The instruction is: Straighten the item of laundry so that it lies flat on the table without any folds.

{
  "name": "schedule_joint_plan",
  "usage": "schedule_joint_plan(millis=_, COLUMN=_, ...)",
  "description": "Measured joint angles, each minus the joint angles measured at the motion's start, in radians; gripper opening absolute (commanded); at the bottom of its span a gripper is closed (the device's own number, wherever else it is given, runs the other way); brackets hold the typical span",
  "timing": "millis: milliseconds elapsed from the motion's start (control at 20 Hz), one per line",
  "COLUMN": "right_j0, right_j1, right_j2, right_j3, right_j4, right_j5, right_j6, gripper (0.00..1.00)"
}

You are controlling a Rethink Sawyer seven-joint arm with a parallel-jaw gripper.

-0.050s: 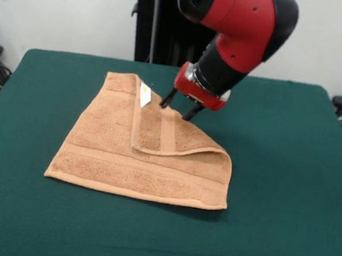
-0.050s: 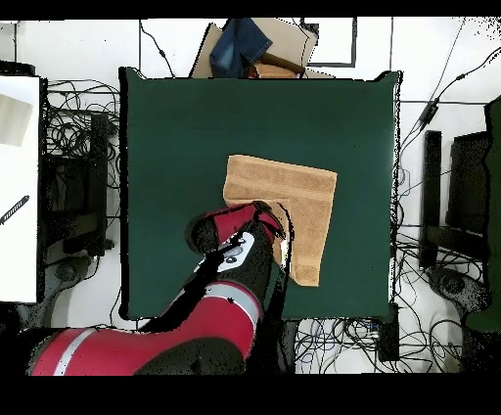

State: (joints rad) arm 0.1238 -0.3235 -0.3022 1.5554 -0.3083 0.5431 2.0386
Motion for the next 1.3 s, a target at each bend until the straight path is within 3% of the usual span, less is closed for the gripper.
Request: schedule_joint_plan(millis=1300, right_j0=-0.045, right_j1=0.051, right_j2=0.064, right_j3=-0.134, right_j4=-0.046, right_j5=0.193, right_j6=0.000, gripper=1.00)
